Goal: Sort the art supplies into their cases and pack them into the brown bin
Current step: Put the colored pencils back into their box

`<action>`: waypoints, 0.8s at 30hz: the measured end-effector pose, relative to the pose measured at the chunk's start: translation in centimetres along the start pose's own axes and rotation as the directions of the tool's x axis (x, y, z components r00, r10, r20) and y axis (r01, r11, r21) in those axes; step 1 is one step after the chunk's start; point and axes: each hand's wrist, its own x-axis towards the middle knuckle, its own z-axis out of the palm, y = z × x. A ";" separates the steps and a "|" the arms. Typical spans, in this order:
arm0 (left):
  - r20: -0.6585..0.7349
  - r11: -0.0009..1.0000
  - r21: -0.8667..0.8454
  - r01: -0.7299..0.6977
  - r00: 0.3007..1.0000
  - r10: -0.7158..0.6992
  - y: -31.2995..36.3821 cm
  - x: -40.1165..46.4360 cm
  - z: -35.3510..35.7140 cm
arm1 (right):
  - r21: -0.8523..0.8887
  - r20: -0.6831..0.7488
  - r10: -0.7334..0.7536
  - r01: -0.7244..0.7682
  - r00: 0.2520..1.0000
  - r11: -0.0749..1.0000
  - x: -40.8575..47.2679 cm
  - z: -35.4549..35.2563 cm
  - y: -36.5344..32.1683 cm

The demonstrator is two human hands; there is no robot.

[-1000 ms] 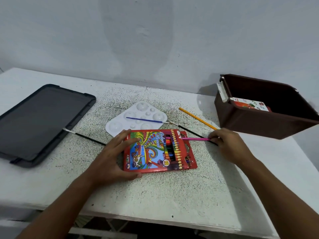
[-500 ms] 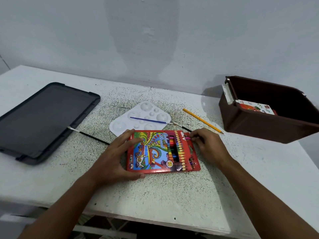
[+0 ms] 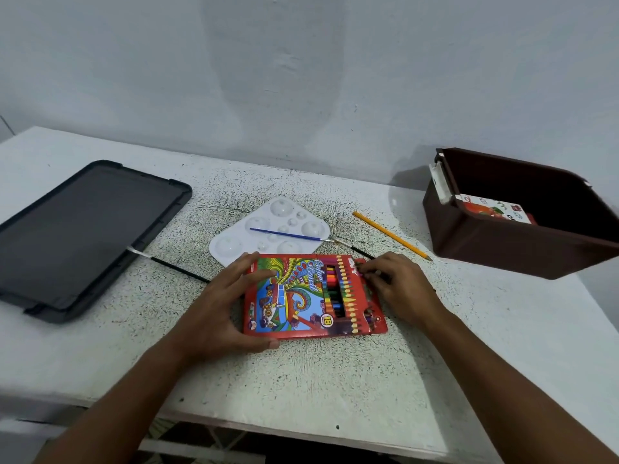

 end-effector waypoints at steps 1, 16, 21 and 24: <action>-0.002 1.000 0.000 0.001 1.000 -0.001 0.0 0.0 0.0 | 0.012 0.007 0.013 -0.014 1.000 1.000 0.1 -0.2 -0.1; 0.004 1.000 0.029 0.004 1.000 -0.004 0.2 -0.1 -0.1 | -0.473 -0.116 0.475 -0.469 0.873 0.746 3.4 -3.7 2.1; -0.002 1.000 0.020 -0.015 1.000 0.015 0.2 -0.1 -0.1 | -0.386 -0.143 0.493 -0.507 0.858 0.771 3.2 -3.2 2.7; -0.007 1.000 0.017 -0.016 1.000 0.016 0.1 -0.1 -0.1 | -0.315 -0.180 0.476 -0.509 0.861 0.801 2.6 -3.5 2.6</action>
